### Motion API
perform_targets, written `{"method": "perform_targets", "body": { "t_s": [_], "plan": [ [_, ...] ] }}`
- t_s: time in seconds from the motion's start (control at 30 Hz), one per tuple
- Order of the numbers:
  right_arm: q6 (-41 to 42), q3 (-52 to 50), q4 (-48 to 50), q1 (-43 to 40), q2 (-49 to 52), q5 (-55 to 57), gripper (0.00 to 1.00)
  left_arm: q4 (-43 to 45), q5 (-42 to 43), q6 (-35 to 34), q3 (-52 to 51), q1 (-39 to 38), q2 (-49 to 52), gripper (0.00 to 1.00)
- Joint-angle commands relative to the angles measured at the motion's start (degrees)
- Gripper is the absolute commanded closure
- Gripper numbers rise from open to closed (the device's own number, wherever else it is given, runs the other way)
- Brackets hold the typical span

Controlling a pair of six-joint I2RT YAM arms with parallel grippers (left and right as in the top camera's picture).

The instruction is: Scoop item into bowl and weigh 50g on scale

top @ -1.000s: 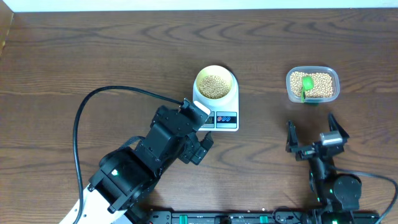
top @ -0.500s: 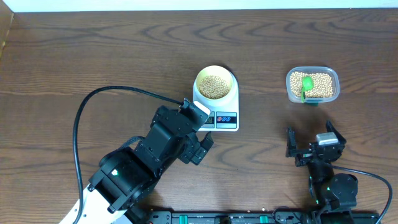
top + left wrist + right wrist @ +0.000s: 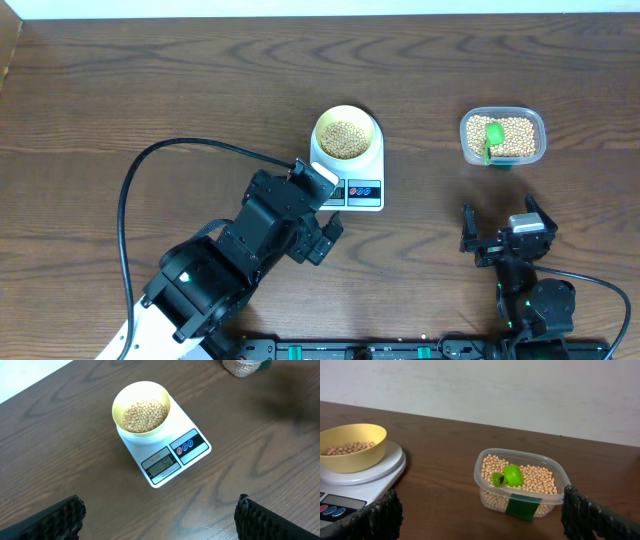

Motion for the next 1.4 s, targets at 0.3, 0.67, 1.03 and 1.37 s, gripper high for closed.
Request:
{"method": "perform_targets", "body": {
  "t_s": [0.3, 0.67, 1.03, 1.37],
  "plan": [
    [-0.55, -0.09, -0.26, -0.07, -0.13, 0.72, 0.01, 0.04, -0.74, 0.76, 1.27, 0.24, -0.31, 0.02],
    [-0.55, -0.09, -0.26, -0.07, -0.04, 0.72, 0.01, 2.34, -0.72, 0.70, 1.27, 3.21, -3.72, 0.02],
    [-0.55, -0.09, -0.26, -0.07, -0.04, 0.72, 0.01, 5.38, 13.40, -4.87, -3.76, 34.71, -33.53, 0.02],
    [-0.55, -0.09, -0.26, -0.07, -0.04, 0.72, 0.01, 28.48, 20.94, -5.16, -31.56, 43.01, -51.39, 0.02]
  ]
}}
